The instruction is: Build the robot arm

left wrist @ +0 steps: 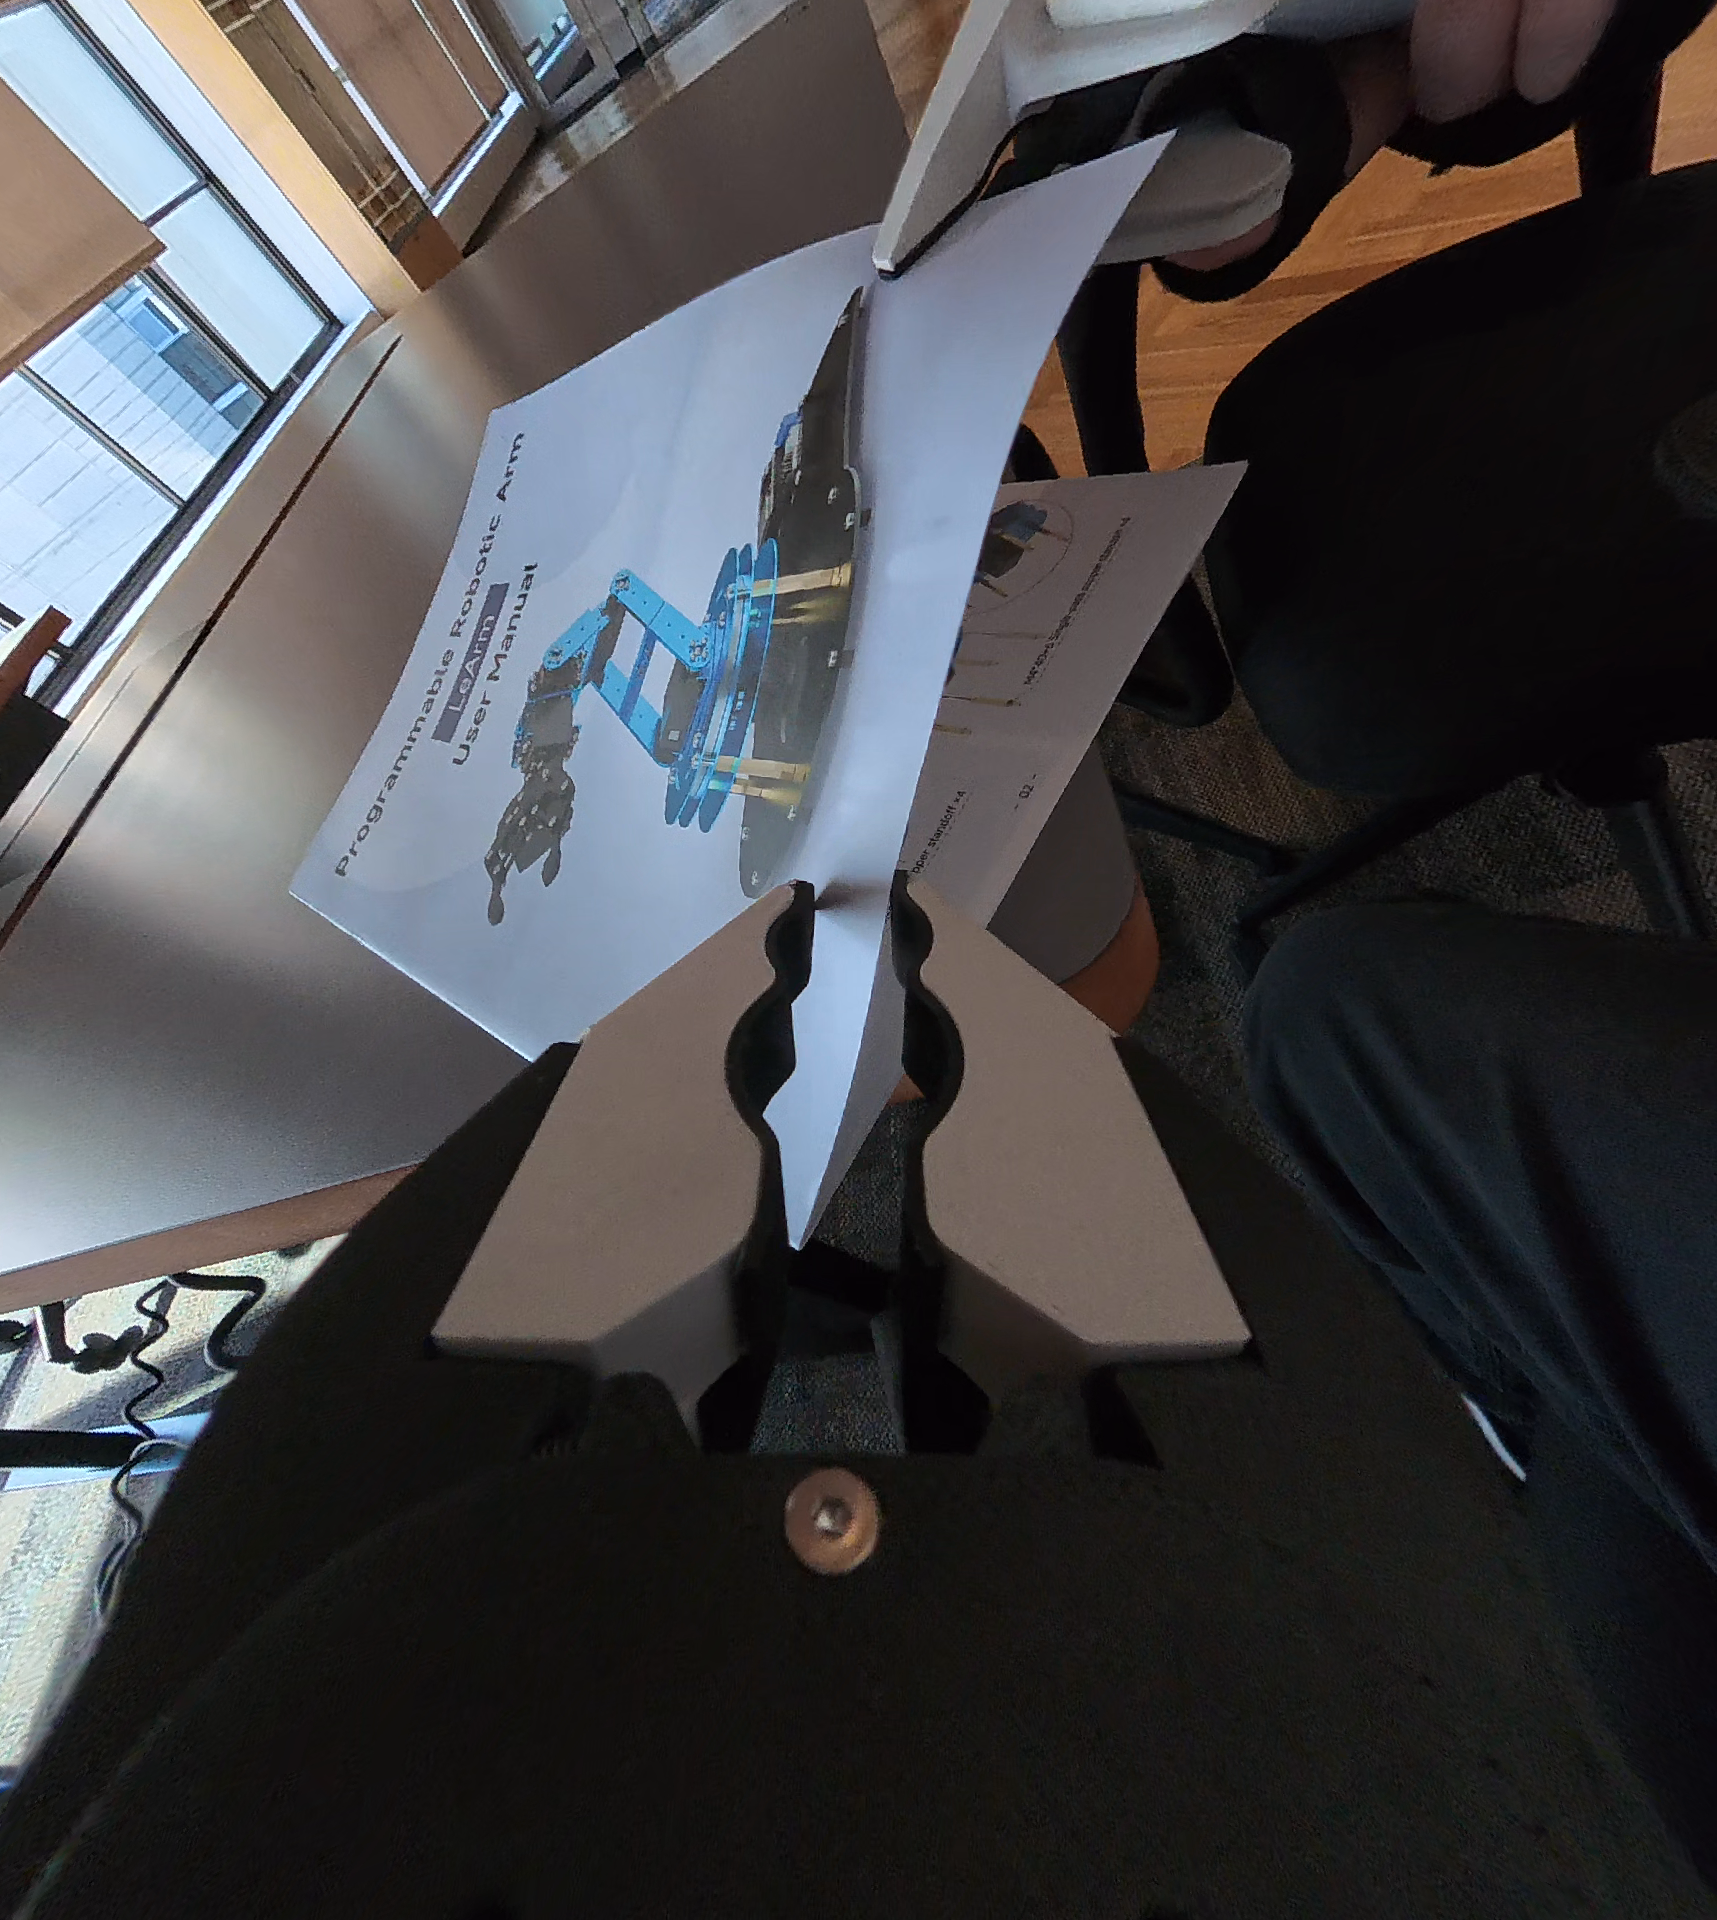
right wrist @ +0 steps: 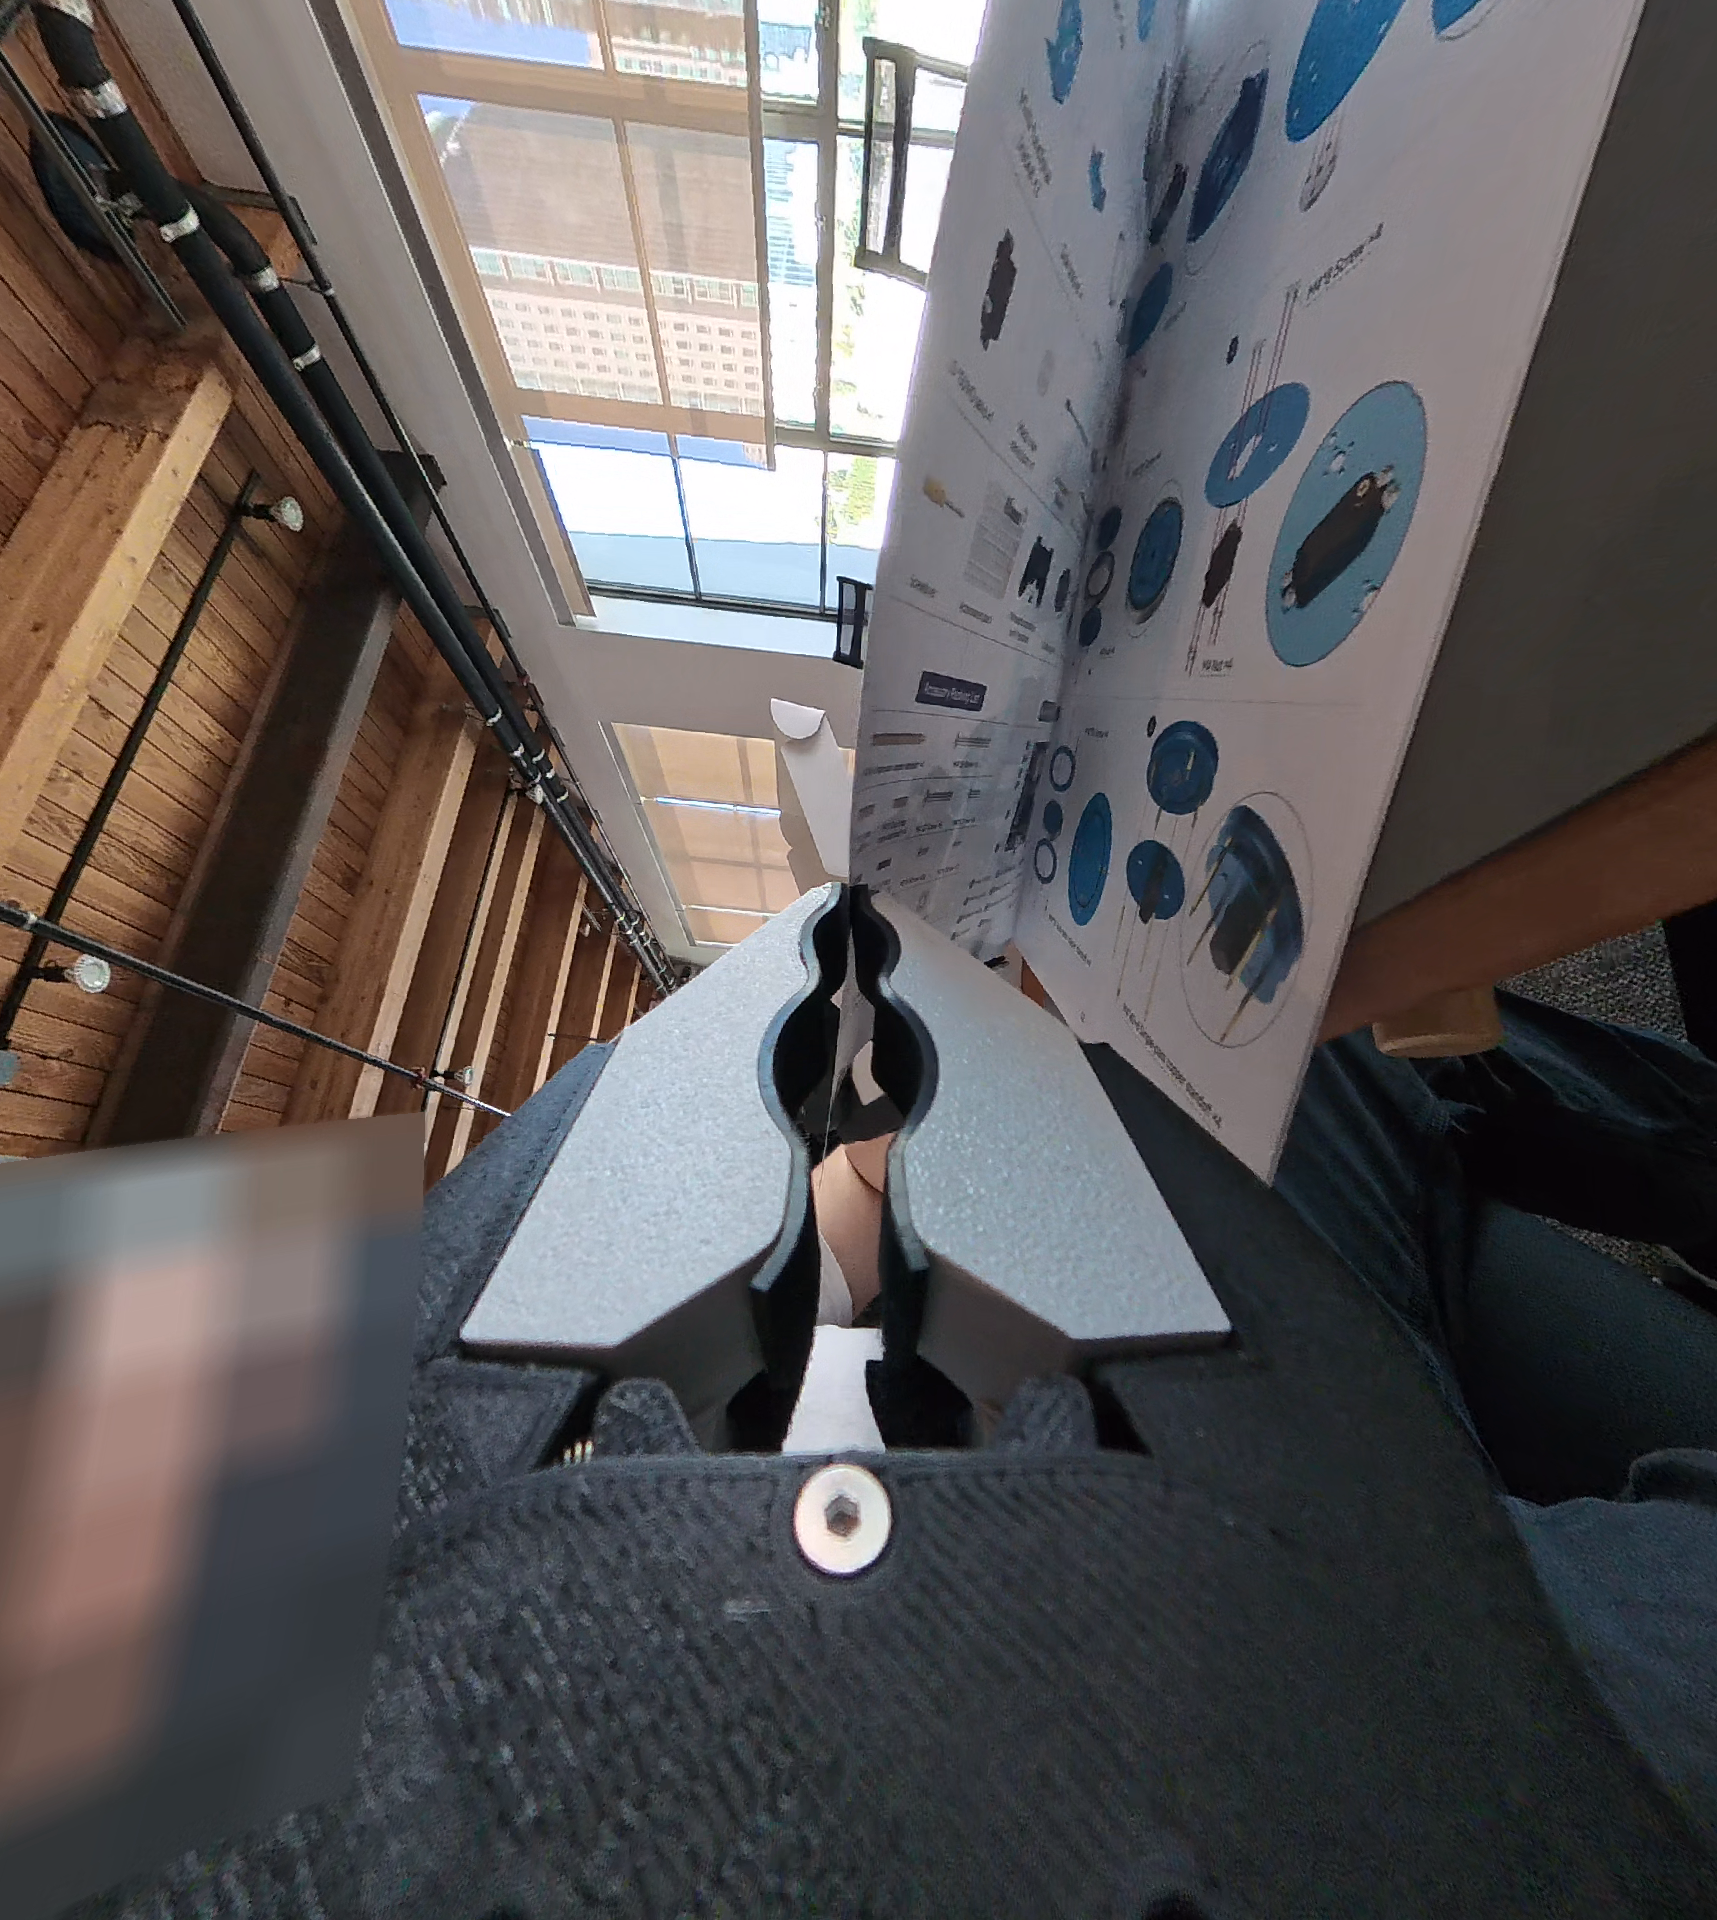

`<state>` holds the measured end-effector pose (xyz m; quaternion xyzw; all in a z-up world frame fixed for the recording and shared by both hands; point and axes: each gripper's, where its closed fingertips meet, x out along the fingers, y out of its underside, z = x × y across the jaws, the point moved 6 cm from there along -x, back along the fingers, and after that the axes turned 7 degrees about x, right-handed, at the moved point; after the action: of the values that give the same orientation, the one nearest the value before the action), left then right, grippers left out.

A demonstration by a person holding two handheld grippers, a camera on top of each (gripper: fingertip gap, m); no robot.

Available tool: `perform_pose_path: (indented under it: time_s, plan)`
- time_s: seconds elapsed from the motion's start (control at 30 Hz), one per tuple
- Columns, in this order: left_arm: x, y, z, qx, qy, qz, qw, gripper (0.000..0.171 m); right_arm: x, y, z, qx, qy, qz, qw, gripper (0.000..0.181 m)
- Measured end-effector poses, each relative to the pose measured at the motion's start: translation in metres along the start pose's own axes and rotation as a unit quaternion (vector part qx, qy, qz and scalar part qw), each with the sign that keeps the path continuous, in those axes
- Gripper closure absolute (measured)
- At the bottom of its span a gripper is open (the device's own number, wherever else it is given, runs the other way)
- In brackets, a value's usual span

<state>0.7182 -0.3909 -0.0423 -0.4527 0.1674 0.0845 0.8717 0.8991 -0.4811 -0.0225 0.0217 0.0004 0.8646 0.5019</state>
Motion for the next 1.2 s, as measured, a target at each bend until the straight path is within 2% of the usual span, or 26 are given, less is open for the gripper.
perform_pose_path:
  time_s: [0.63,0.77,0.87,0.93,0.97,1.03,1.1,1.17,1.2]
  plan:
    - [0.002,0.003,0.0,0.004,0.004,0.006,1.0,0.162,-0.004,-0.003,-0.005,-0.004,0.016,0.001,1.0,0.181]
    - [0.004,0.005,-0.002,0.009,0.012,0.017,1.0,0.165,-0.009,-0.005,-0.014,-0.029,0.067,0.012,0.997,0.181]
    - [0.007,0.007,-0.003,0.018,0.018,0.031,0.999,0.167,-0.016,-0.009,-0.019,-0.101,0.149,0.046,0.983,0.171]
    - [0.008,0.007,-0.003,0.021,0.022,0.035,0.999,0.167,-0.026,-0.019,-0.011,-0.201,0.239,0.054,0.948,0.165]
    - [0.008,0.007,-0.003,0.022,0.023,0.036,0.999,0.167,-0.031,-0.027,-0.002,-0.27,0.292,0.034,0.917,0.163]
    - [0.008,0.008,-0.003,0.025,0.025,0.041,0.999,0.167,-0.038,-0.038,0.023,-0.405,0.392,-0.004,0.826,0.153]
    - [0.009,0.008,-0.003,0.03,0.027,0.046,0.998,0.167,-0.035,-0.037,0.049,-0.508,0.457,-0.025,0.73,0.148]
    - [0.01,0.008,-0.004,0.038,0.026,0.051,0.998,0.166,-0.025,-0.028,0.066,-0.569,0.501,-0.02,0.652,0.142]
    - [0.01,0.008,-0.004,0.04,0.025,0.051,0.998,0.166,-0.018,-0.022,0.07,-0.59,0.513,-0.006,0.624,0.14]
